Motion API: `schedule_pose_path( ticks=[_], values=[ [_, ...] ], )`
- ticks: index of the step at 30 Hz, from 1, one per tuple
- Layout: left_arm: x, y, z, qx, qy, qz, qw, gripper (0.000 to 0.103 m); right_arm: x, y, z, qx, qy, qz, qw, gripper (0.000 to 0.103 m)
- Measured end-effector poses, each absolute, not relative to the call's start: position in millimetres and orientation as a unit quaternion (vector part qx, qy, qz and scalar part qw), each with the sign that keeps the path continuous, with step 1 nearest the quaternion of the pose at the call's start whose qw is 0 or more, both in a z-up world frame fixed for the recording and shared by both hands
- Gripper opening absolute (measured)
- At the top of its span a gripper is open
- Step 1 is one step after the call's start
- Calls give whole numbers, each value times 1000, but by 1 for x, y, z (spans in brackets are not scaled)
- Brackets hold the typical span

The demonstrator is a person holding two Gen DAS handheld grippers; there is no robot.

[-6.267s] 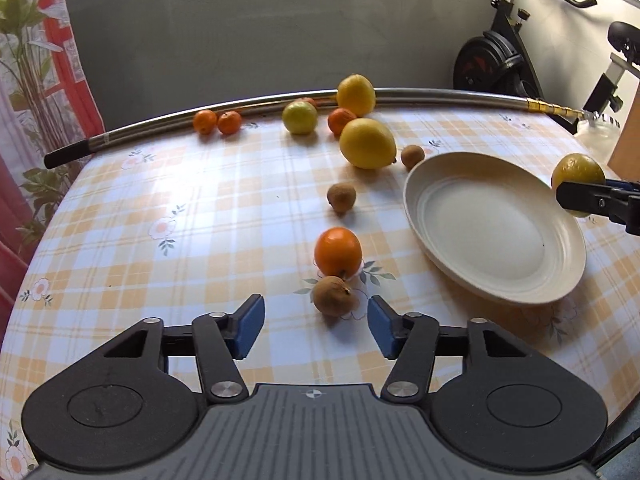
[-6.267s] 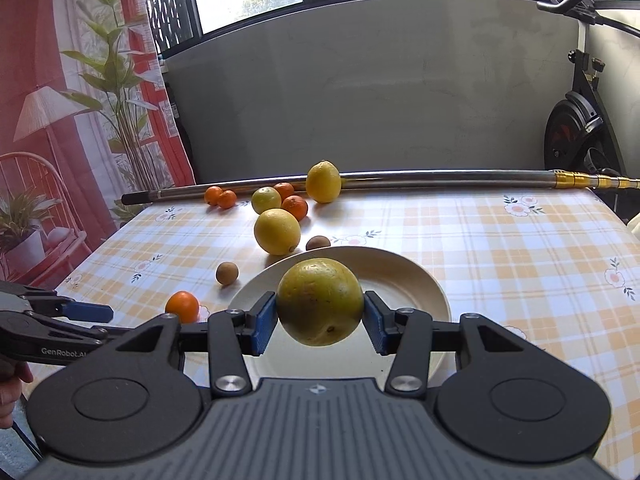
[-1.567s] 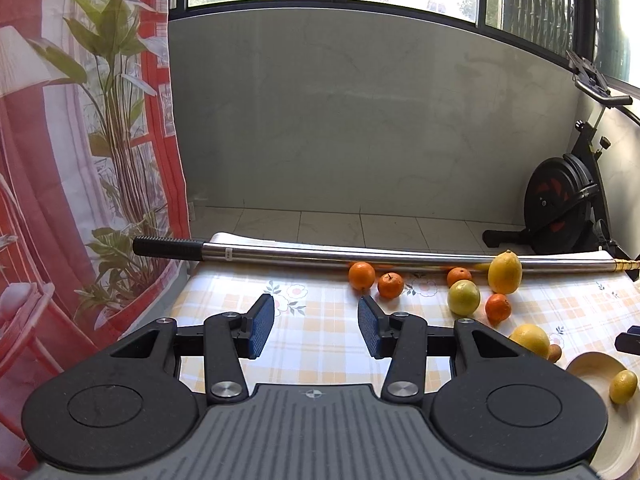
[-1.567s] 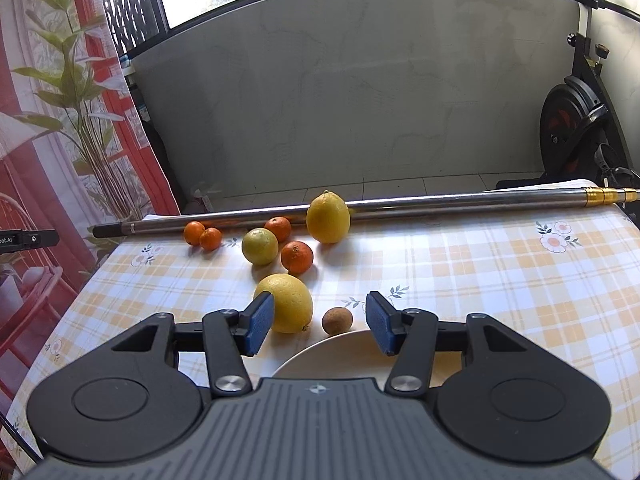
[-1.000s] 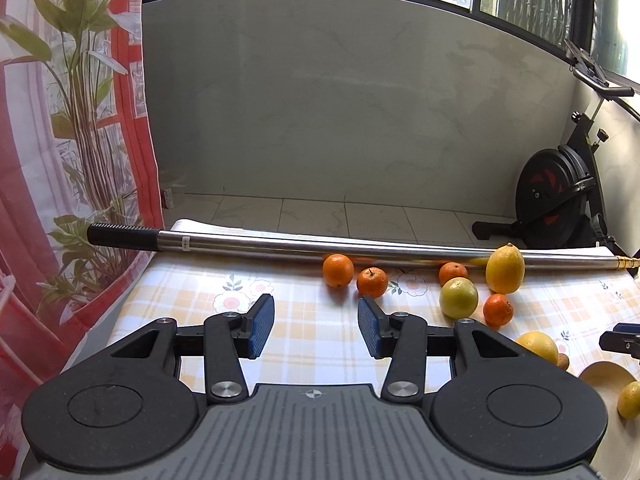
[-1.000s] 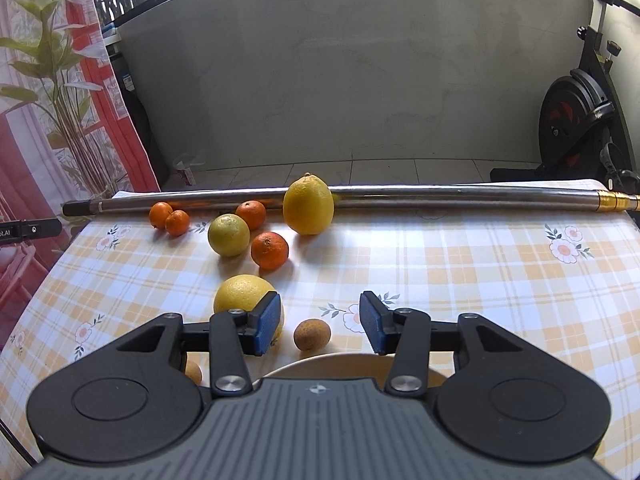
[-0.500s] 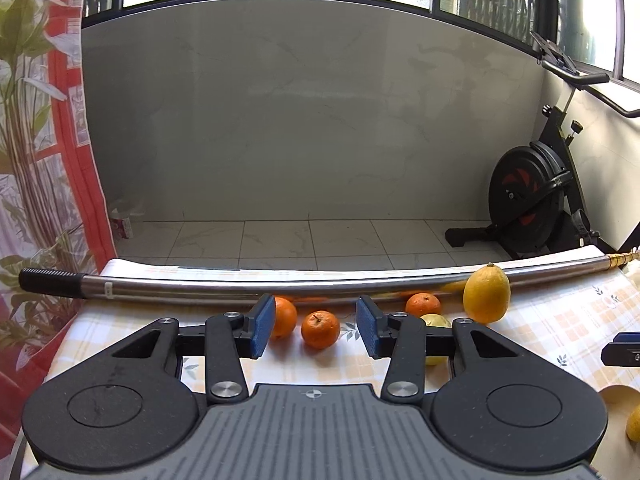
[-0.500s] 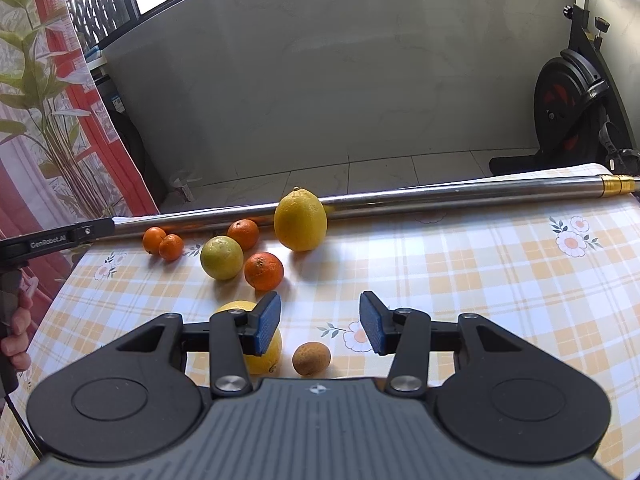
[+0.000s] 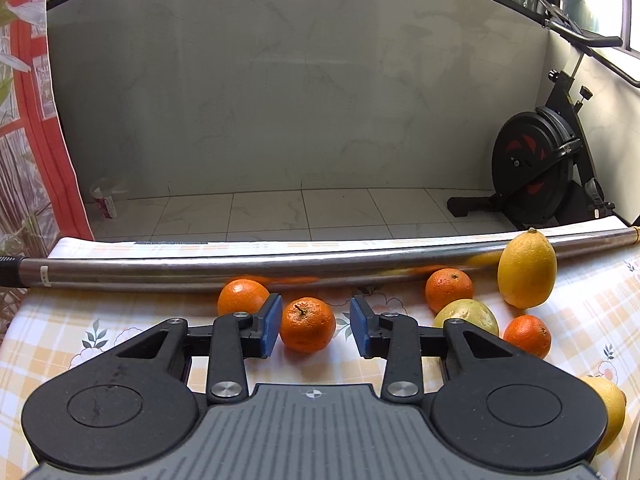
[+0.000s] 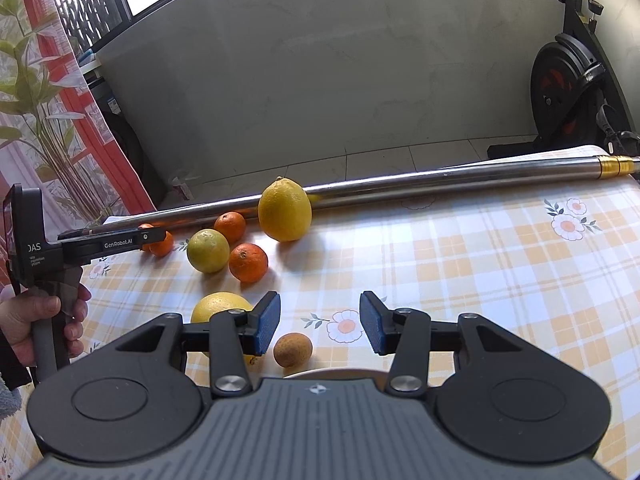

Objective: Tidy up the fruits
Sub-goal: 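Move the left tool to an orange mandarin and close on it, then lift the mandarin with the left tool while the right tool grasps the large yellow citrus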

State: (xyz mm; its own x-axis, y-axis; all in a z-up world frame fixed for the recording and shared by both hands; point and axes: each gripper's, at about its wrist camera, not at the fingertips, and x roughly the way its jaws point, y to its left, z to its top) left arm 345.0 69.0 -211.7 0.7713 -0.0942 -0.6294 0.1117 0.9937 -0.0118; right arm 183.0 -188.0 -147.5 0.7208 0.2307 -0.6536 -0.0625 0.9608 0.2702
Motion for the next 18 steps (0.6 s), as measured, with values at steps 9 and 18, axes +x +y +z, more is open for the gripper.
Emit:
schedule_pose_path(
  ticks=[9,18],
  values=[
    [358,69,-221,21,341,-36,939,35,185,-190,-154,125,370,82,917,48],
    [363,66,-221,41,352,-30,935,37,184,-191,-156,130,371,81,916,48]
  ],
)
